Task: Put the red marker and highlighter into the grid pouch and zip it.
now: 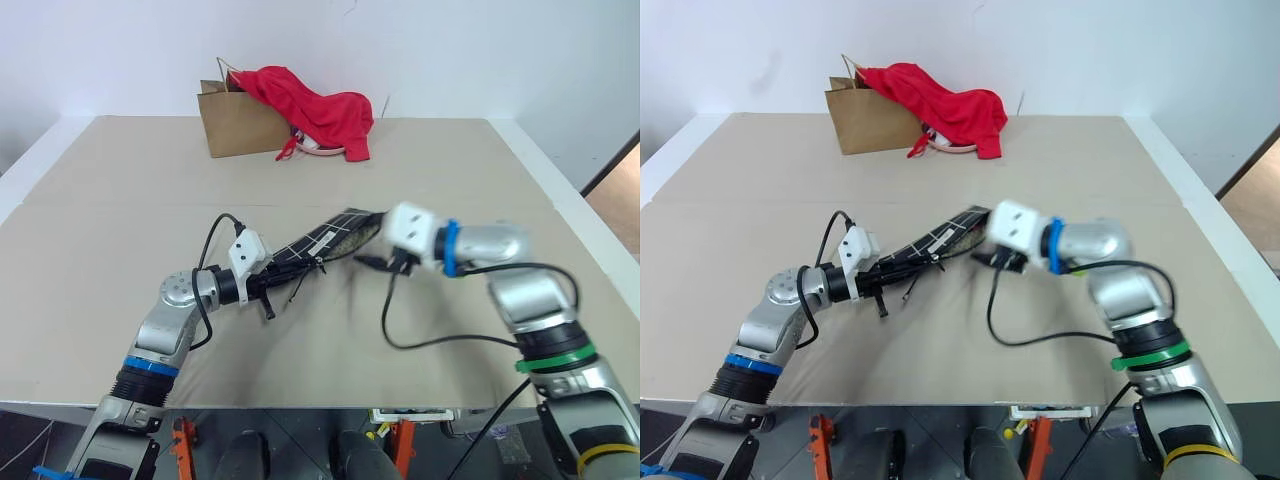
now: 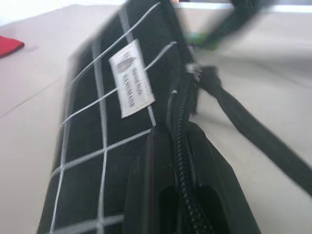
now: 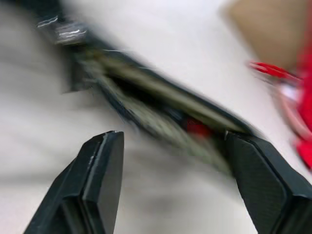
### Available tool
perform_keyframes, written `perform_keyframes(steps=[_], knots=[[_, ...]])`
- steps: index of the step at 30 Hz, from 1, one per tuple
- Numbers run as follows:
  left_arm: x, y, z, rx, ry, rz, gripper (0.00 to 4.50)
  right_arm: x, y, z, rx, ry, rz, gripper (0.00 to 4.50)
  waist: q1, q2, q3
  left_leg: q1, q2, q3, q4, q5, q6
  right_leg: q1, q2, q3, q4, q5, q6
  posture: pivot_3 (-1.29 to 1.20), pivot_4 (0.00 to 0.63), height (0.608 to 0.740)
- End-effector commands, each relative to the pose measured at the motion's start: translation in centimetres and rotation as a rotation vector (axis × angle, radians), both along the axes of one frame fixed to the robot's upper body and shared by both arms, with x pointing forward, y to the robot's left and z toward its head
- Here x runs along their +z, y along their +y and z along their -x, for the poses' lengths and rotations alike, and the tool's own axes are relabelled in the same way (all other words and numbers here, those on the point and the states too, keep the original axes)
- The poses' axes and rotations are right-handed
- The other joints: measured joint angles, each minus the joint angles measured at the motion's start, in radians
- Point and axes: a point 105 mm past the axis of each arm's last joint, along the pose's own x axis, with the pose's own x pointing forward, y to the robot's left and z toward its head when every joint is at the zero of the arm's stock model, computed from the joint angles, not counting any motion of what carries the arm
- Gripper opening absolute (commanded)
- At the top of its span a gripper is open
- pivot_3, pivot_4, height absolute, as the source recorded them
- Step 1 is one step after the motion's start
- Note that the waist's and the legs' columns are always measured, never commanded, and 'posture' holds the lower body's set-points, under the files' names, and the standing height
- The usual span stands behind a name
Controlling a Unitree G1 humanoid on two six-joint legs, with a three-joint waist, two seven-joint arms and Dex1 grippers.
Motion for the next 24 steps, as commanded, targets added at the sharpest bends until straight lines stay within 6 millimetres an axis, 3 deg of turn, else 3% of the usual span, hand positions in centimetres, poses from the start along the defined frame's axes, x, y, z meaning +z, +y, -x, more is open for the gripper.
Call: perform_keyframes(steps=[1,2,5,7,13,24], knots=[[0.8,-0.2,0.4,-0.015,-0.035,0.012,0.0,2.8,-3.1,2.1,-0.037,0.063,-0.247,3.71,0.001,0.0,0.0,0.0,0.0,-0.001,0.0,0.0,0.0,0.0,0.0,0.0,0.0,0.0,0.0,0.0,0.15,0.74],[0.8,-0.2,0.4,-0.014,-0.035,0.013,0.0,3.1,-4.0,2.3,-0.065,0.072,-0.295,3.71,0.001,0.0,0.0,0.0,0.0,-0.001,0.0,0.0,0.0,0.0,0.0,-0.001,0.0,-0.001,-0.001,0.0,0.15,0.74],[0.8,0.0,0.5,-0.011,-0.03,0.012,0.0,2.2,-8.8,1.0,-0.367,0.096,-0.377,3.71,-0.002,0.0,0.0,0.001,0.0,-0.001,0.0,0.0,0.0,0.001,0.0,0.0,0.0,0.0,-0.001,0.0,0.15,0.74],[0.7,0.1,0.5,-0.009,-0.027,0.012,0.0,0.8,-10.3,0.4,-0.517,0.138,-0.417,3.71,-0.004,0.0,0.0,0.001,0.0,0.0,0.0,0.0,0.0,0.0,0.0,0.0,0.0,0.0,0.001,0.0,0.15,0.74],[0.9,0.0,0.2,-0.011,-0.029,0.009,0.0,-5.3,-11.2,-1.1,-0.834,0.312,-0.423,3.71,-0.01,0.0,0.0,0.004,0.001,0.001,0.0,0.001,0.001,0.001,0.002,0.002,0.001,0.0,0.003,0.0,0.15,0.74],[0.8,-0.2,0.4,-0.005,-0.028,0.023,0.0,-10.4,-10.9,-1.0,-0.965,0.409,-0.364,3.71,-0.01,0.0,0.0,0.001,0.0,0.002,-0.001,0.001,0.001,0.0,0.0,0.002,0.0,0.0,0.003,0.0,0.15,0.74]])
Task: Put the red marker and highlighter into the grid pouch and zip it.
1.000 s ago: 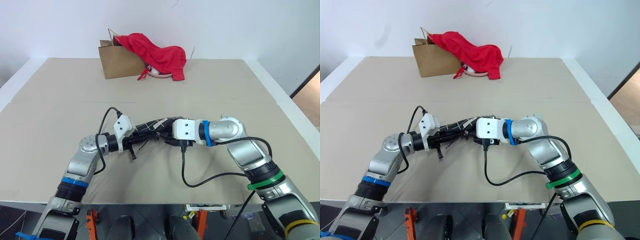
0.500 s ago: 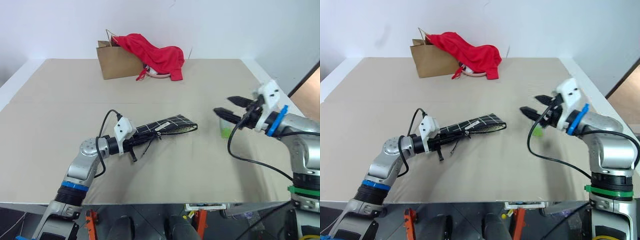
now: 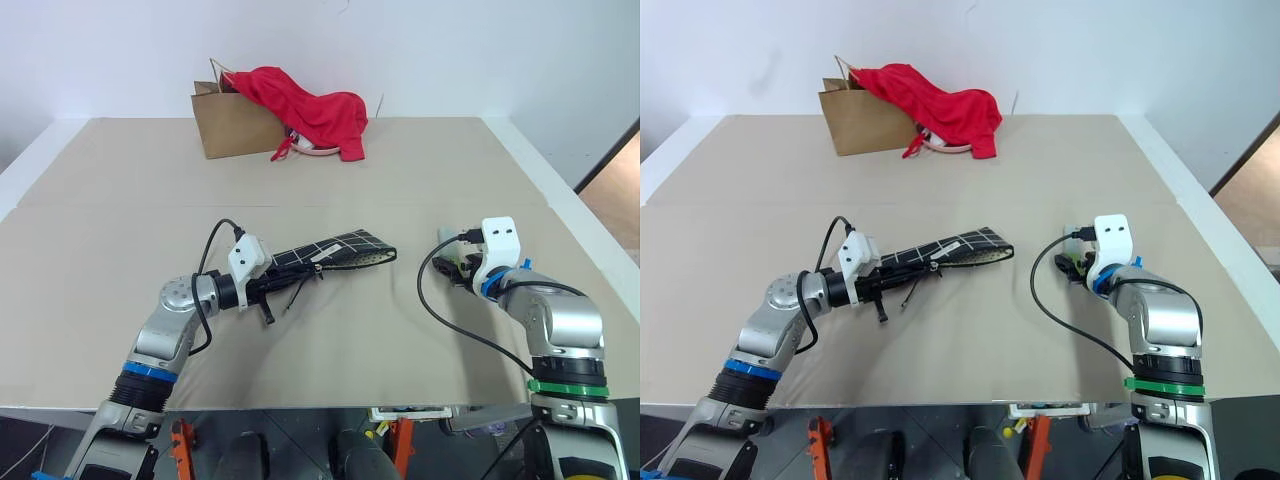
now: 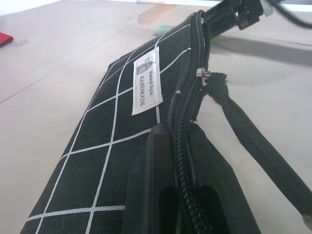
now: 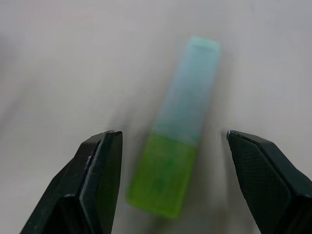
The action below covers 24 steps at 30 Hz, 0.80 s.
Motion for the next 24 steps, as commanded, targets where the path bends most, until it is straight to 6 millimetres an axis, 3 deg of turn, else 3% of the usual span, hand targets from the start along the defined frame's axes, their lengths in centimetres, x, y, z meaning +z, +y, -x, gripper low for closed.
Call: perform_keyframes(steps=[1,2,5,8,9,12,15,19,24], knots=[[1.2,-0.3,0.3,-0.01,-0.042,0.02,0.0,-1.2,-0.3,0.2,-0.023,0.027,0.022,3.71,0.0,0.0,0.0,0.0,0.0,0.0,0.0,0.0,0.0,0.0,0.0,0.0,0.0,0.0,0.0,0.0,0.15,0.74],[1.2,-0.3,0.2,-0.008,-0.043,0.021,0.0,-1.4,-0.3,0.3,-0.023,0.033,0.027,3.71,0.0,0.0,0.0,0.001,0.0,0.0,0.0,0.0,0.0,0.0,0.0,0.0,0.0,0.0,0.001,0.0,0.15,0.74],[1.2,-0.3,0.2,-0.005,-0.044,0.022,0.0,-1.6,-0.4,0.4,-0.024,0.027,0.029,2.91,-0.001,-0.001,0.0,0.003,0.0,0.0,0.0,0.0,0.0,0.002,0.001,0.0,0.0,0.0,0.002,0.0,0.15,0.74],[1.1,-0.3,0.2,-0.004,-0.043,0.023,0.0,-0.8,-1.4,0.4,-0.048,-0.002,0.032,1.35,0.001,-0.001,0.0,0.004,0.0,0.0,0.0,0.0,0.0,0.003,0.001,0.0,0.0,0.0,0.002,0.0,0.15,0.74],[1.1,-0.3,0.2,-0.003,-0.043,0.023,0.0,-0.3,-1.7,0.3,-0.055,-0.02,0.032,1.15,0.002,-0.001,0.0,0.003,0.0,0.0,0.001,0.0,0.0,0.003,0.0,0.0,0.0,0.0,0.003,0.0,0.15,0.74],[1.1,-0.3,0.3,-0.004,-0.042,0.024,0.0,3.1,-1.6,-0.1,-0.001,-0.169,0.07,1.12,0.002,0.0,0.0,0.003,0.0,0.0,0.001,0.0,0.0,0.003,0.0,0.0,0.0,0.0,0.003,0.0,0.15,0.74],[1.1,-0.4,0.4,-0.009,-0.04,0.024,0.0,7.0,0.3,0.6,0.206,-0.324,0.133,1.12,0.001,0.0,0.0,0.001,0.0,0.001,0.0,0.0,0.0,0.001,0.0,0.001,-0.001,0.0,0.003,0.0,0.15,0.74],[1.1,-0.4,0.4,-0.015,-0.037,0.022,0.0,10.2,3.4,4.1,0.59,-0.397,0.28,1.12,0.001,0.001,0.0,0.0,0.0,0.0,-0.001,0.0,0.001,0.0,0.0,0.0,-0.001,-0.001,0.002,0.0,0.15,0.74],[1.0,-0.5,0.4,-0.02,-0.034,0.022,0.0,12.2,4.5,7.8,0.877,-0.322,0.386,1.12,0.001,0.0,0.001,0.001,0.0,-0.002,-0.002,-0.001,0.001,0.001,0.001,-0.002,-0.001,-0.004,0.004,0.0,0.15,0.74]])
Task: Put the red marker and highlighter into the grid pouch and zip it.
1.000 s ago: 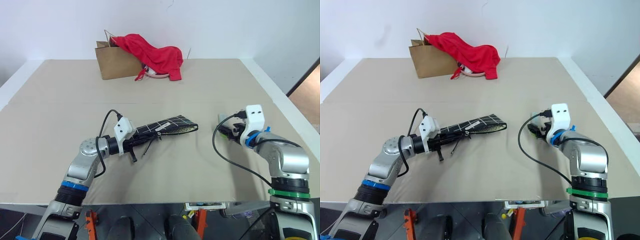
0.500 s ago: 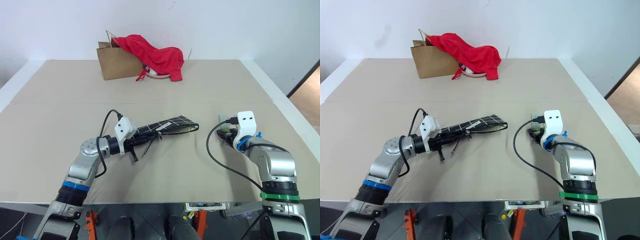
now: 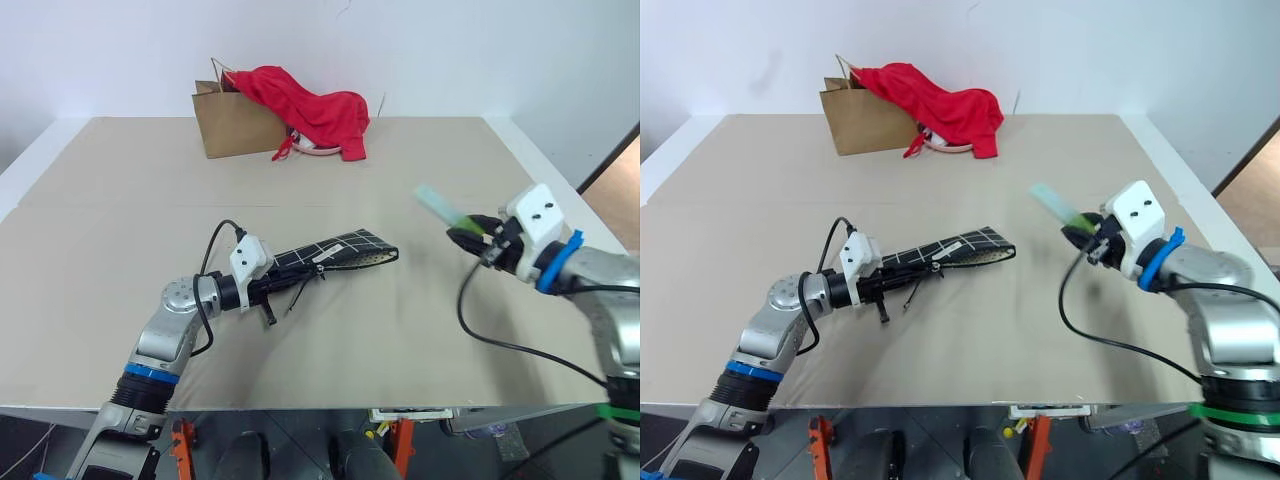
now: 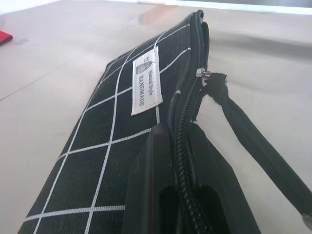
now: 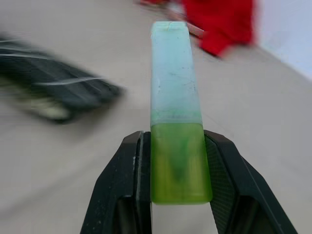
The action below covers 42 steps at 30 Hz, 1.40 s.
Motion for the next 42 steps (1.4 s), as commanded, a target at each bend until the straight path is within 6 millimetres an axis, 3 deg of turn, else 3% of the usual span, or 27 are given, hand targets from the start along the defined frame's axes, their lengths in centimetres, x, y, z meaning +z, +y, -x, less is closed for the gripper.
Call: perform_keyframes(steps=[1,7,17,21,31,37,42], knots=[[1.1,-0.3,0.2,-0.016,-0.041,0.018,0.0,2.9,1.0,2.2,0.153,-0.013,0.048,1.12,-0.001,0.0,0.0,0.0,0.0,0.001,0.001,0.0,0.0,0.0,0.0,0.001,0.0,0.0,0.0,0.0,0.15,0.74],[1.2,-0.4,0.2,-0.015,-0.043,0.021,0.0,2.2,1.6,2.7,0.206,0.034,0.118,1.12,-0.001,0.0,0.0,0.002,0.0,0.002,0.002,0.0,0.0,0.001,0.0,0.001,0.0,0.002,-0.001,0.0,0.15,0.74],[1.4,-0.4,0.1,-0.016,-0.054,0.013,0.0,-2.2,2.3,2.3,0.235,0.137,0.218,1.12,0.0,0.0,0.0,0.001,0.0,0.002,0.001,0.0,-0.001,0.0,0.0,0.001,0.0,0.001,0.0,0.0,0.15,0.74],[1.4,-0.3,0.1,-0.016,-0.056,0.014,0.0,-2.9,2.3,2.0,0.236,0.146,0.237,1.12,0.0,0.0,0.0,0.001,0.0,0.002,0.001,0.0,-0.001,0.0,0.0,0.001,0.0,0.001,0.0,0.0,0.15,0.74],[1.5,-0.3,0.0,-0.018,-0.057,0.013,0.0,-2.4,2.5,0.8,0.241,0.113,0.229,1.12,0.0,0.0,0.0,0.001,0.0,0.002,0.002,0.0,-0.001,0.0,0.0,0.001,0.0,0.001,0.0,0.0,0.15,0.74],[1.4,-0.2,0.0,-0.015,-0.057,0.012,0.0,-0.9,3.1,1.7,0.303,0.12,0.15,1.12,0.003,0.0,0.0,0.001,0.0,0.001,0.001,0.0,-0.001,0.0,0.0,0.001,0.0,0.001,0.0,0.0,0.15,0.74],[1.4,-0.2,0.0,-0.015,-0.057,0.012,0.0,-2.1,2.2,1.3,0.267,0.144,0.203,1.12,0.003,0.0,0.0,0.001,0.0,0.001,0.002,0.0,-0.001,0.0,0.0,0.001,0.0,0.001,0.0,0.0,0.15,0.74]])
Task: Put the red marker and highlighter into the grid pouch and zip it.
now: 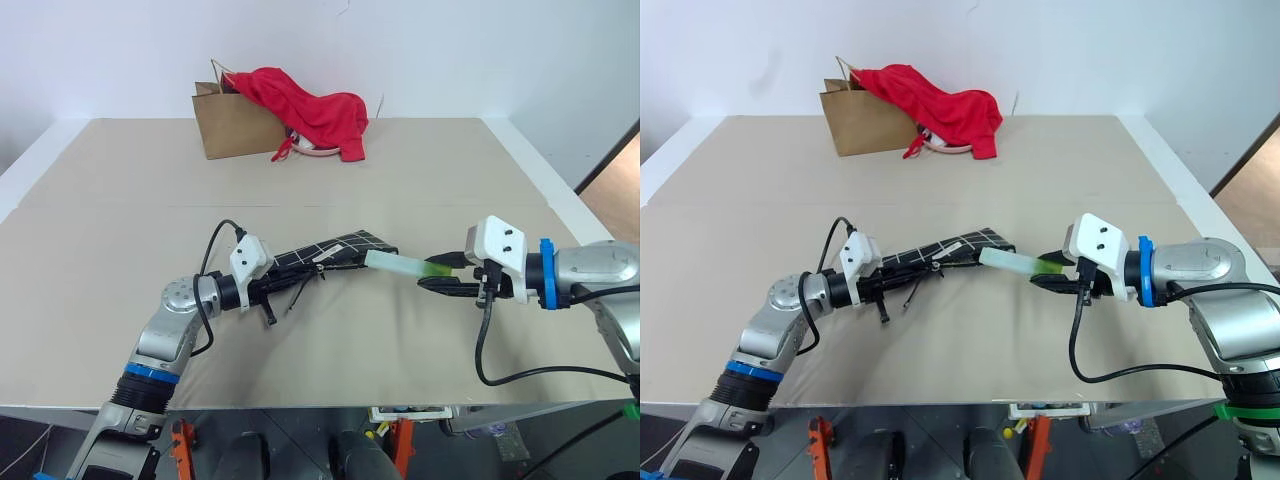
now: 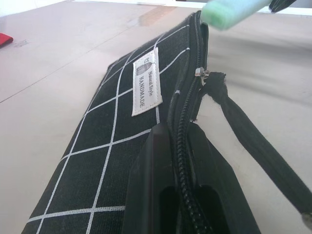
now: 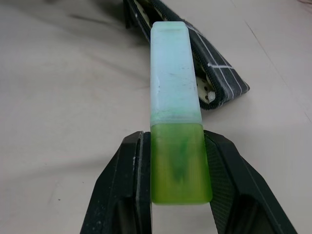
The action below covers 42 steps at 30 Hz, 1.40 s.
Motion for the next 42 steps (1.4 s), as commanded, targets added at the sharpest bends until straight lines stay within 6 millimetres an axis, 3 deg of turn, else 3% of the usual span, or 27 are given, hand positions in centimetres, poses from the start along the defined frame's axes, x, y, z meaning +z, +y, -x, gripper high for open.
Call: perform_keyframes(steps=[1,9,14,18,22,28,31,33,36,42], knots=[[1.3,-0.1,0.0,-0.012,-0.056,0.011,0.0,0.5,-0.5,-0.2,-0.006,-0.039,0.045,1.12,0.0,0.0,0.0,0.0,0.0,0.0,0.0,0.0,0.0,0.0,0.0,0.0,0.0,0.0,0.0,0.0,0.15,0.74],[1.4,-0.1,0.0,-0.014,-0.059,0.008,0.0,0.0,-0.6,-0.8,-0.02,-0.046,0.058,1.12,0.0,0.0,0.0,0.0,0.0,0.0,0.0,0.0,0.0,0.0,0.0,0.0,0.0,0.0,0.0,0.0,0.15,0.74],[1.4,-0.1,-0.1,-0.016,-0.056,0.008,0.0,0.0,0.4,-1.9,-0.006,-0.06,0.042,1.12,0.0,0.0,0.0,0.001,0.0,0.0,0.0,0.0,0.0,0.0,0.0,0.0,0.0,0.001,-0.001,0.0,0.15,0.74],[1.5,-0.1,-0.2,-0.018,-0.058,0.008,0.0,-0.5,3.1,-2.9,0.064,-0.074,0.067,1.12,-0.003,0.0,0.0,0.001,0.001,0.0,0.0,0.0,0.0,0.0,0.001,0.0,0.0,0.001,-0.001,0.0,0.15,0.74],[1.5,-0.2,-0.2,-0.017,-0.059,0.012,0.0,-1.1,7.0,-2.7,0.191,-0.093,0.102,1.12,-0.003,0.0,0.0,0.001,0.001,0.0,0.0,0.0,0.0,0.0,0.001,0.0,0.001,0.001,-0.002,0.0,0.15,0.74],[1.5,-0.1,-0.3,-0.009,-0.061,0.013,0.0,-0.5,10.6,-2.7,0.295,-0.146,0.108,1.12,0.002,0.0,0.0,-0.001,0.0,0.0,0.0,0.0,0.0,-0.001,0.0,0.0,0.0,0.002,-0.004,0.0,0.15,0.74],[1.5,-0.1,-0.3,-0.008,-0.061,0.015,0.0,-0.5,12.1,-2.7,0.329,-0.159,0.094,2.62,-0.001,0.0,0.0,-0.001,0.001,0.0,0.0,0.0,0.0,-0.002,0.001,0.0,0.001,0.002,-0.004,0.0,0.15,0.74],[1.5,-0.1,-0.3,-0.007,-0.062,0.016,0.0,-0.6,12.2,-2.9,0.325,-0.167,0.095,3.16,0.0,0.0,0.0,-0.001,0.001,0.0,0.0,0.0,0.0,-0.002,0.001,-0.001,0.001,0.002,-0.004,0.0,0.15,0.74],[1.5,-0.1,-0.3,-0.004,-0.063,0.017,0.0,-0.7,11.7,-3.6,0.294,-0.195,0.12,4.4,0.004,0.0,0.0,-0.002,0.001,-0.001,0.0,0.0,0.0,-0.002,0.001,-0.002,0.001,0.003,-0.005,0.0,0.15,0.74],[1.4,-0.2,-0.2,-0.005,-0.057,0.024,0.0,0.2,9.3,-4.4,0.213,-0.219,0.122,4.4,0.004,0.0,0.0,-0.002,0.0,-0.001,0.001,0.0,0.0,-0.002,0.0,-0.001,0.001,0.003,-0.006,0.0,0.15,0.74]])
